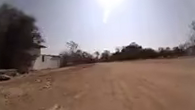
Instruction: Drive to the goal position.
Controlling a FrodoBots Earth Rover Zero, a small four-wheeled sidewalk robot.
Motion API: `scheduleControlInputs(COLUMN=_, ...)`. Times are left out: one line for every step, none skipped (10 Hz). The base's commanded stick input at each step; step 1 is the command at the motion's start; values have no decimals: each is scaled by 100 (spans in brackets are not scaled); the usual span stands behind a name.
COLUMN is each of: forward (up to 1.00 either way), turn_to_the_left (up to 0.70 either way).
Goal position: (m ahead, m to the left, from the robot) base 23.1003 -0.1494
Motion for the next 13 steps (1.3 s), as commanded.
scheduleControlInputs(forward=100, turn_to_the_left=0)
scheduleControlInputs(forward=100, turn_to_the_left=0)
scheduleControlInputs(forward=100, turn_to_the_left=0)
scheduleControlInputs(forward=100, turn_to_the_left=0)
scheduleControlInputs(forward=100, turn_to_the_left=0)
scheduleControlInputs(forward=100, turn_to_the_left=0)
scheduleControlInputs(forward=100, turn_to_the_left=0)
scheduleControlInputs(forward=100, turn_to_the_left=0)
scheduleControlInputs(forward=100, turn_to_the_left=0)
scheduleControlInputs(forward=100, turn_to_the_left=0)
scheduleControlInputs(forward=100, turn_to_the_left=0)
scheduleControlInputs(forward=100, turn_to_the_left=0)
scheduleControlInputs(forward=100, turn_to_the_left=0)
